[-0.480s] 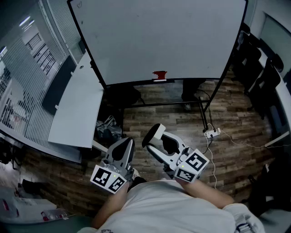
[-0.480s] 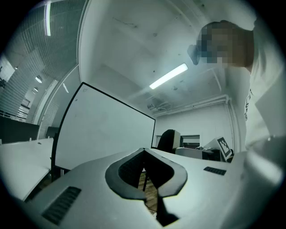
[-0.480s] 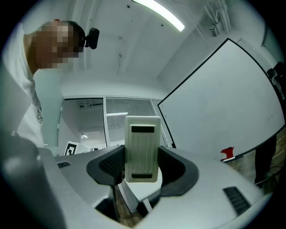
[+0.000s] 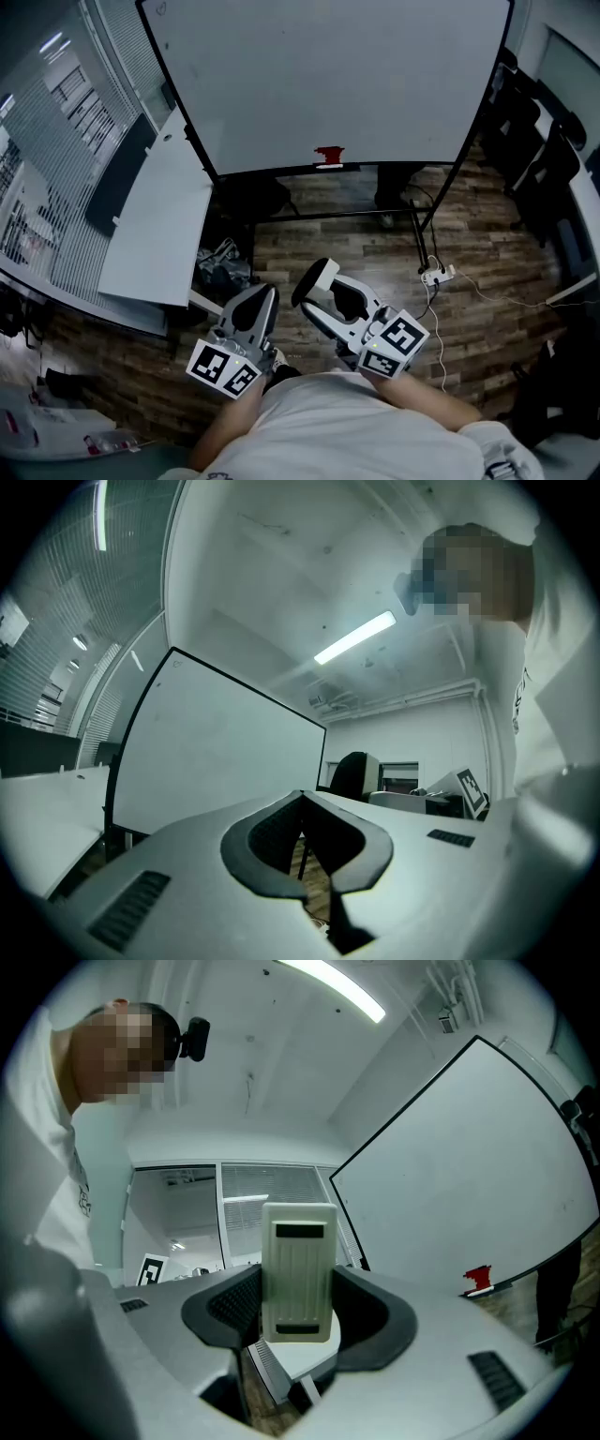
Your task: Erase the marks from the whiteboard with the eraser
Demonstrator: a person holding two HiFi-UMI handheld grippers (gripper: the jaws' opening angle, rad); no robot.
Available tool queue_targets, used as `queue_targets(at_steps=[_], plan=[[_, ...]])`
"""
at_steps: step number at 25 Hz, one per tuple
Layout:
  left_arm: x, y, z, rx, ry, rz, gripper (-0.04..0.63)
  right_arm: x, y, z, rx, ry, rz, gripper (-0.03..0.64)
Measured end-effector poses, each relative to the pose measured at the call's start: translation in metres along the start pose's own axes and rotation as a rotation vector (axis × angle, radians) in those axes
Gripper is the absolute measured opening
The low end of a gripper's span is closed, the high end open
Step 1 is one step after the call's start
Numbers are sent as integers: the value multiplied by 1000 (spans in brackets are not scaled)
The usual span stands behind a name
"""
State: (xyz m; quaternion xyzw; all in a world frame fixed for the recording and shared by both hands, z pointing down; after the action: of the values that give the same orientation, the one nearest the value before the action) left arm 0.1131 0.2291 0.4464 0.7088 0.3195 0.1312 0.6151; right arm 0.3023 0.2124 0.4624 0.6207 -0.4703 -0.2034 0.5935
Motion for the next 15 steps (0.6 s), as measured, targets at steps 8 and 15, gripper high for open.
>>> queue_targets(at_steps=[8, 15], plan=[[-18, -4, 0, -45, 18, -3, 6, -2, -2, 14, 19, -37, -7, 241], [-57, -17, -7, -26, 11, -1, 6, -2, 11, 50, -4, -37, -2, 242]])
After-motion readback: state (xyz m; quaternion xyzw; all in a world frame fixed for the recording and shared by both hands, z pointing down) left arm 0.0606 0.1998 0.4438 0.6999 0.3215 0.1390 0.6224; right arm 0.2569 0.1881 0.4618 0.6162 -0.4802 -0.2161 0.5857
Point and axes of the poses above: the fingertips, and each gripper's own axes: z forward along the fingers, x to its right, y out of its underside, the point moved 8 cm from there along -z, backward along the fingers, and after that the axes turned 5 degrees about x, right-handed, at the moved point
